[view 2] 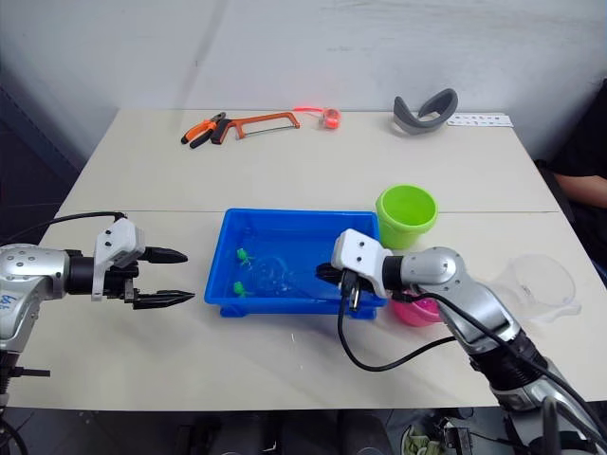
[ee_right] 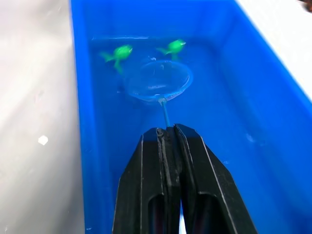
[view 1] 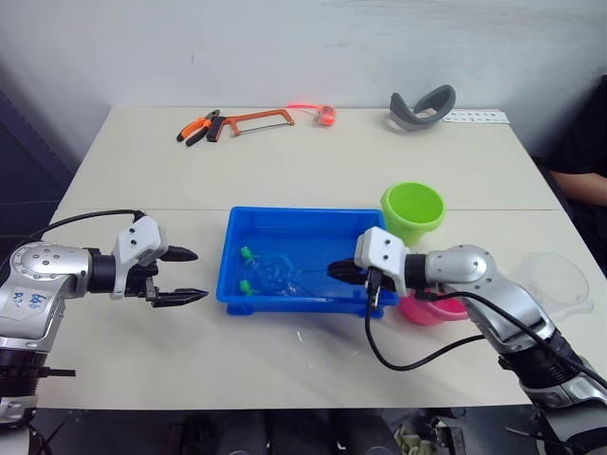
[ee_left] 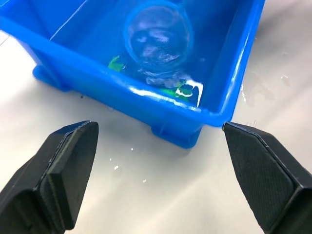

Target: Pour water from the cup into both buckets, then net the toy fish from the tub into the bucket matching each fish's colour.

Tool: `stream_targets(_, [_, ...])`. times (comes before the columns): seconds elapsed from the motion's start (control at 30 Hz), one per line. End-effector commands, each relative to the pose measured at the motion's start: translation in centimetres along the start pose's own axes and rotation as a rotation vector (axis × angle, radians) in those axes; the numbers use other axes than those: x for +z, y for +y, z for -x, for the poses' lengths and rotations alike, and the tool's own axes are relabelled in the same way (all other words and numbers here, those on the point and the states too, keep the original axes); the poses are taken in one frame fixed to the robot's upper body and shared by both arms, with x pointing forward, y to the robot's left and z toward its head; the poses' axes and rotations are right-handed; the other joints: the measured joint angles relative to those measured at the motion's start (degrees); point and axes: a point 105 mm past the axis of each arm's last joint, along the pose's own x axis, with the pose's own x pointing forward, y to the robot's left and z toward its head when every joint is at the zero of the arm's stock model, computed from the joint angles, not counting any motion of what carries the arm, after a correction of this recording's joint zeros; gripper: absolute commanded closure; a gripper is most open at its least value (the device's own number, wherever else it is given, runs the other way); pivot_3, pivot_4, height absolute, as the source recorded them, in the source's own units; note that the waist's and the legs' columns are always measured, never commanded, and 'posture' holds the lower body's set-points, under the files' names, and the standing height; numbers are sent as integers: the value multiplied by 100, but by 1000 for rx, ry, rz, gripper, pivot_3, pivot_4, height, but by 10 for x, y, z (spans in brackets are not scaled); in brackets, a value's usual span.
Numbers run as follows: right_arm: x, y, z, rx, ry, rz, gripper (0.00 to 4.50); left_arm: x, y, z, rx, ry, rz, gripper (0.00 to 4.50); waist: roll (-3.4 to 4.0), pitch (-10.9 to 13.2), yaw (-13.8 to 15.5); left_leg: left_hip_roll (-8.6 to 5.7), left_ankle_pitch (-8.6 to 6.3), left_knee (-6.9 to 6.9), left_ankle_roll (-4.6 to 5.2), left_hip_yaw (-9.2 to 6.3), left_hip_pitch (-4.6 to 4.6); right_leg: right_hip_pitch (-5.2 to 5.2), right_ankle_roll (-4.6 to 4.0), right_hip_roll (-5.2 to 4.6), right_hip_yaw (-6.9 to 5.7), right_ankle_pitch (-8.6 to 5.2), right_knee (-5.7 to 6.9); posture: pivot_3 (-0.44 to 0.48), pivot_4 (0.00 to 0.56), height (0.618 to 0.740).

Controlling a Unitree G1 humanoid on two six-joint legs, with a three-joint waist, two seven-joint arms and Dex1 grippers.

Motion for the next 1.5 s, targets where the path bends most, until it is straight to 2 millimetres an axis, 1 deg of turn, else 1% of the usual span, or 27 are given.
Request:
stream_targets(0.03, [7,2,-9,28,-16,126,4500,12,2,7,22,-14,-47,63,0,0,-3,-1,0,0,0,1,0,0,0,0,1,0,1,0,150,740])
stream_targets(0.1, [6,4,-14,46,-25,144,4500,12,1,6,20,-14,-47,63,0,0,-4,0,1,0,-1,1,0,-1,0,1,1,0,1,0,150,740])
stream_targets(0.23, [14,9,-22,79,-84,124,4500,13,1,6,17,-14,-50,63,0,0,-5,2,2,0,-5,1,0,-2,0,3,0,0,3,0,150,740])
stream_targets(0.37, [25,8,-24,74,-150,36,4500,14,1,5,14,-20,-52,63,0,0,-7,3,2,0,-6,0,0,-2,0,3,0,0,6,0,150,740])
stream_targets(0.53, [30,3,-12,58,-181,-77,4500,19,2,3,-1,-52,-46,63,0,0,-4,3,2,0,-7,0,0,-1,0,2,-1,0,7,0,150,740])
stream_targets(0.63, [31,-1,0,38,-182,-126,4500,33,7,3,-5,-137,1,63,0,0,12,3,1,0,-6,-1,-1,-1,0,2,-2,0,8,0,150,740])
stream_targets(0.77, [33,-6,17,-6,-184,-191,4500,49,11,0,-27,-198,11,63,-1,-1,17,-2,1,0,-5,-4,-1,2,0,-4,-7,0,7,0,150,740])
stream_targets(0.83, [32,-8,29,-37,-179,-216,4500,58,12,-6,-42,-237,9,63,-1,-1,14,-2,1,0,-5,-3,-1,3,0,-3,-5,0,6,0,150,740])
stream_targets(0.9, [31,-11,47,-92,-165,-229,4500,69,12,-14,-73,-281,6,63,-1,0,10,0,1,0,-6,-1,0,2,0,0,-3,0,6,0,150,740])
stream_targets(1.03, [35,-18,80,-216,-154,-233,4500,81,11,-31,-118,-306,-26,63,-1,0,24,0,3,-2,-9,-2,-4,2,1,5,-2,0,5,0,150,740])
stream_targets(1.07, [36,-24,95,-291,-152,-227,4500,89,10,-39,-142,-331,-38,63,-1,0,34,-4,3,-2,-9,-2,-3,2,1,7,-1,0,4,0,150,740])
stream_targets(1.1, [37,-27,106,-343,-151,-223,4500,95,9,-45,-160,-348,-47,63,-1,0,42,-3,3,0,-9,-2,-5,3,1,7,-1,1,1,0,150,740])
stream_targets(1.13, [37,-31,118,-401,-138,-217,4500,102,6,-52,-183,-372,-58,63,-1,0,58,-6,4,0,-8,-4,-5,3,2,14,-3,1,1,0,150,740])
stream_targets(1.2, [35,-35,137,-481,-108,-211,4500,112,2,-62,-218,-400,-80,63,-1,0,66,-8,4,4,-8,-1,-5,4,4,27,2,2,-3,0,150,740])
stream_targets(1.33, [31,-46,172,-641,-17,-174,4500,129,-10,-80,-293,-451,-110,63,-1,0,44,-6,6,4,-12,0,-4,4,4,32,9,2,-4,0,150,740])
stream_targets(1.4, [27,-51,183,-700,48,-134,4500,135,-14,-86,-320,-467,-129,63,-1,0,15,-5,7,2,-14,4,-3,3,4,33,12,2,-3,0,150,740])
stream_targets(1.5, [19,-56,191,-744,151,-67,4500,146,-19,-92,-342,-503,-147,63,-1,-1,8,-3,8,2,-15,6,1,3,4,39,17,2,-4,0,150,740])
